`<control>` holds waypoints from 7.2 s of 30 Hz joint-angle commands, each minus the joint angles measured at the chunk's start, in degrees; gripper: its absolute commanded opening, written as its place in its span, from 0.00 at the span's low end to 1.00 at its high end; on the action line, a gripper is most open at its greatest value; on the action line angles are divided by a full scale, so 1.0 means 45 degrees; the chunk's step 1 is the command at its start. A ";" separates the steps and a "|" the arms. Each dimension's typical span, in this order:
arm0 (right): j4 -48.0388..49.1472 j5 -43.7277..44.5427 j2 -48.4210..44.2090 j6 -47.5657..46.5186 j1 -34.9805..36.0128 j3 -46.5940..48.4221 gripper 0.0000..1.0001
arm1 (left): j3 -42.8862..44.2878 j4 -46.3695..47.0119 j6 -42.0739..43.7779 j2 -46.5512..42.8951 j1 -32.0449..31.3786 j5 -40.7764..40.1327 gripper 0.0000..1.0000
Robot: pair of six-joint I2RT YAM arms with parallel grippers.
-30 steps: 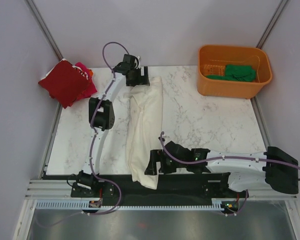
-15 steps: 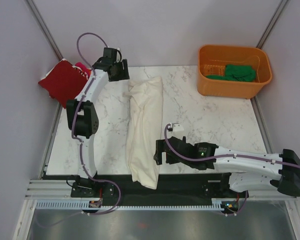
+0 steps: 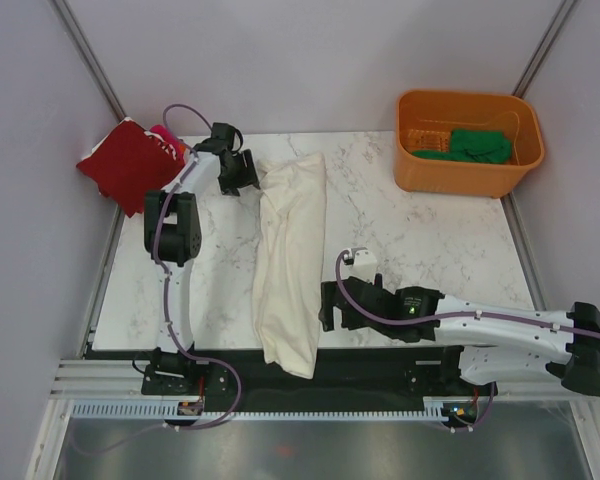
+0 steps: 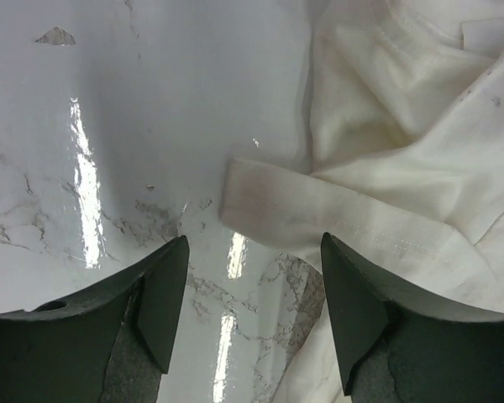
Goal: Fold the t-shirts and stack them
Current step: Fold the tshirt
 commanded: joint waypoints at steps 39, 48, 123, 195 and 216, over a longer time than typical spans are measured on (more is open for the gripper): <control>-0.0429 0.0943 -0.0303 -0.0237 0.0027 -0.0441 0.98 | 0.5028 0.0159 0.5280 0.0618 -0.3747 -0.2839 0.86; -0.0293 0.0768 -0.0110 -0.0452 0.0008 -0.0675 0.98 | 0.3042 -0.0700 0.3407 -0.2046 -0.3513 -0.4773 1.00; 0.2130 -0.2964 -0.0576 0.0310 -0.0090 -0.3682 0.88 | -1.8802 -0.1269 -1.4444 -1.8309 -1.5854 -0.1435 0.67; 0.2912 -0.1970 -0.0790 0.3005 0.4286 -0.3058 0.11 | -1.4328 -0.6403 -1.4818 -1.7992 -1.8591 -0.4403 0.02; 0.0275 -0.3333 0.0866 -0.2520 -0.2038 0.1784 0.06 | -0.9855 -0.6215 -0.7269 -1.6744 -1.2463 -0.6281 0.02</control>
